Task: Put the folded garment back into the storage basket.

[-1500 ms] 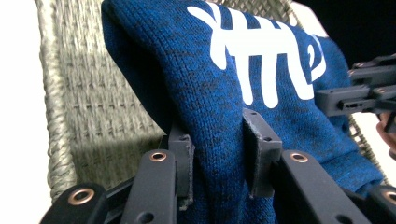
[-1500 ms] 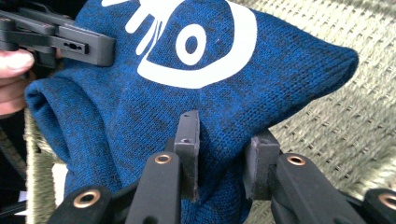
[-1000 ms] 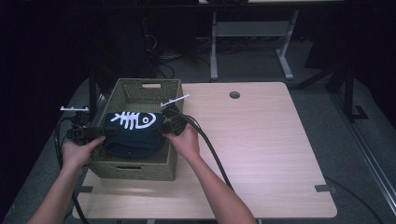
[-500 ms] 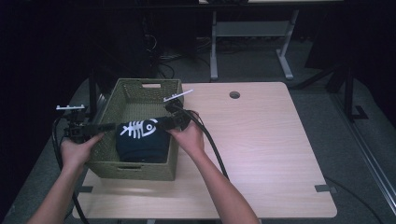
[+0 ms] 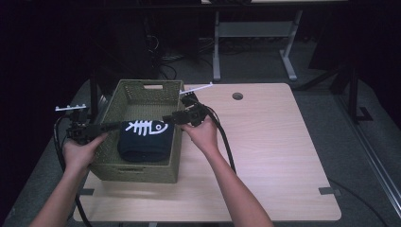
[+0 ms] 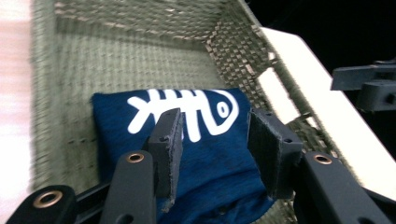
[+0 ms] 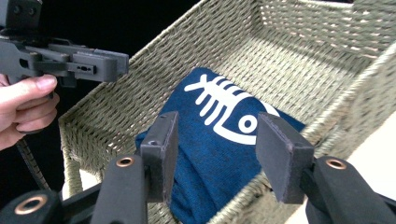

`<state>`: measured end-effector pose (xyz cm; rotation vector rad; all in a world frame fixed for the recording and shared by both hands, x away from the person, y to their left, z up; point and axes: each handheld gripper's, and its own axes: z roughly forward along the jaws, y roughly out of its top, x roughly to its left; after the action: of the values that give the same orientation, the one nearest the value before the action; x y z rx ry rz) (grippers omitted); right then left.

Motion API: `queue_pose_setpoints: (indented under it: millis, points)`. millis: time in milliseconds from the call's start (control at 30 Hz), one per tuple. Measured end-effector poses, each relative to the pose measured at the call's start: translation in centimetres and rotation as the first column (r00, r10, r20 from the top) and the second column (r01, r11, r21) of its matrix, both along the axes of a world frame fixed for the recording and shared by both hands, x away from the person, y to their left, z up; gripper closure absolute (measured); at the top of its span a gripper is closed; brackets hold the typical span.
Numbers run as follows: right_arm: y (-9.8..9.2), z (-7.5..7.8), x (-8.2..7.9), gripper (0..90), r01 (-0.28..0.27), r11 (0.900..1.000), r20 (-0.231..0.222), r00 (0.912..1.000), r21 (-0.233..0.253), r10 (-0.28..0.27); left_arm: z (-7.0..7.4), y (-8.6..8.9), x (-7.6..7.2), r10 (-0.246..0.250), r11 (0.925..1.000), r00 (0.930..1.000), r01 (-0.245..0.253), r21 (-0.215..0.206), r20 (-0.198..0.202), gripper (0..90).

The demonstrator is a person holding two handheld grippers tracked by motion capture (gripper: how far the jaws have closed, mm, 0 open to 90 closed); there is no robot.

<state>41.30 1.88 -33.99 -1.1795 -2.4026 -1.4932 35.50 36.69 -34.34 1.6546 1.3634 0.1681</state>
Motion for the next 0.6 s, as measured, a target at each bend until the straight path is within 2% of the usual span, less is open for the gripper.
queue_pose_setpoints:
  millis: [133, 300, 367, 600]
  points:
    - [-1.1, 0.2, -0.1, 48.4, -0.005, 1.000, 0.000, 1.0000, 0.021, 0.005, 0.3, -0.6, -0.1, -0.009, 0.9999, 0.9998, 0.009, -0.010, 0.016, 53.5]
    - [-2.8, 0.5, -0.3, 47.6, -0.015, 0.996, -0.004, 0.9999, 0.090, 0.016, 0.2, -1.5, -0.3, -0.039, 0.9990, 0.9990, 0.040, -0.021, 0.021, 50.7]
    - [-3.4, 0.7, -0.4, 47.2, -0.016, 0.996, 0.000, 0.9999, 0.088, 0.016, 0.3, -1.9, -0.5, -0.045, 0.9985, 0.9987, 0.045, -0.032, 0.026, 49.7]
    - [-6.0, 0.4, -0.7, 45.6, -0.005, 0.992, -0.005, 1.0000, 0.126, 0.006, 0.8, -3.7, -0.8, -0.075, 0.9955, 0.9961, 0.078, -0.054, 0.046, 45.5]
